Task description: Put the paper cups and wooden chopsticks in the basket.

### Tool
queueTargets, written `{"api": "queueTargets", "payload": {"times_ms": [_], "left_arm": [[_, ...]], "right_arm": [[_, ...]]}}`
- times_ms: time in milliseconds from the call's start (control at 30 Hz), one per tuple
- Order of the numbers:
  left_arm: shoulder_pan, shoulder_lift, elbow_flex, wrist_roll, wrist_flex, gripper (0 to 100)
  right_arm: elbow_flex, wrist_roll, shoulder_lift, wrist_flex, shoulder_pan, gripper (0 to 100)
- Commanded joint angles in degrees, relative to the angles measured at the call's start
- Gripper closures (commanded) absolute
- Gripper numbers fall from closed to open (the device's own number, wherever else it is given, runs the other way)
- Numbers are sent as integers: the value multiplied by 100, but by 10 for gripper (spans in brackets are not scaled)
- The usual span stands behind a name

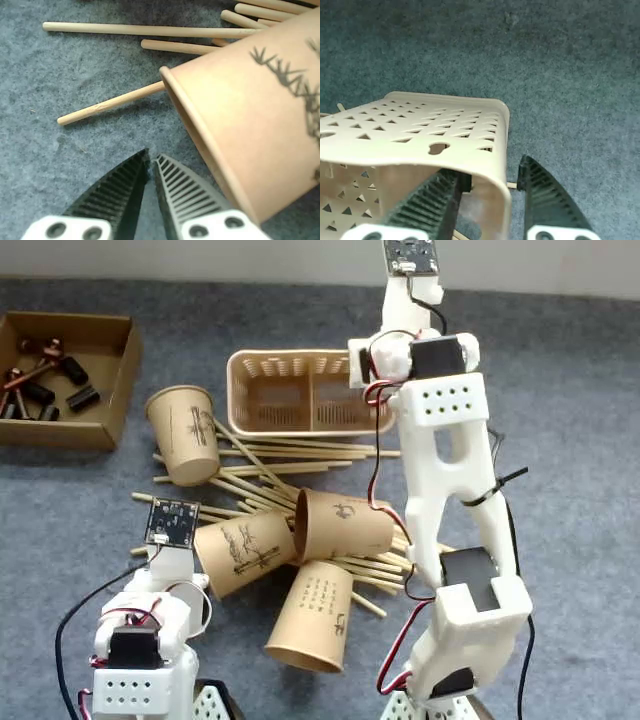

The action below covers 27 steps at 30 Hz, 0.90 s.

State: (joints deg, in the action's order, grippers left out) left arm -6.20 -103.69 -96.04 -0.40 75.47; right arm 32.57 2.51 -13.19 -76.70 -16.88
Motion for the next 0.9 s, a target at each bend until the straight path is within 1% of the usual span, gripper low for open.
{"api": "queueTargets", "payload": {"times_ms": [0,200,367,433,633,867], "left_arm": [[92,-31,-119,-9,18,993],[92,-31,-119,-9,18,993],[92,-31,-119,-9,18,993],[92,-31,-119,-9,18,993],[92,-31,-119,-9,18,993],[92,-31,-119,-9,18,993]], "right_arm": [[40,35,-4,145,40,843],[84,35,-444,171,40,851],[101,62,-673,198,40,995],[101,88,-681,198,40,991],[110,677,-681,40,198,992],[110,730,-681,-180,462,988]]}}
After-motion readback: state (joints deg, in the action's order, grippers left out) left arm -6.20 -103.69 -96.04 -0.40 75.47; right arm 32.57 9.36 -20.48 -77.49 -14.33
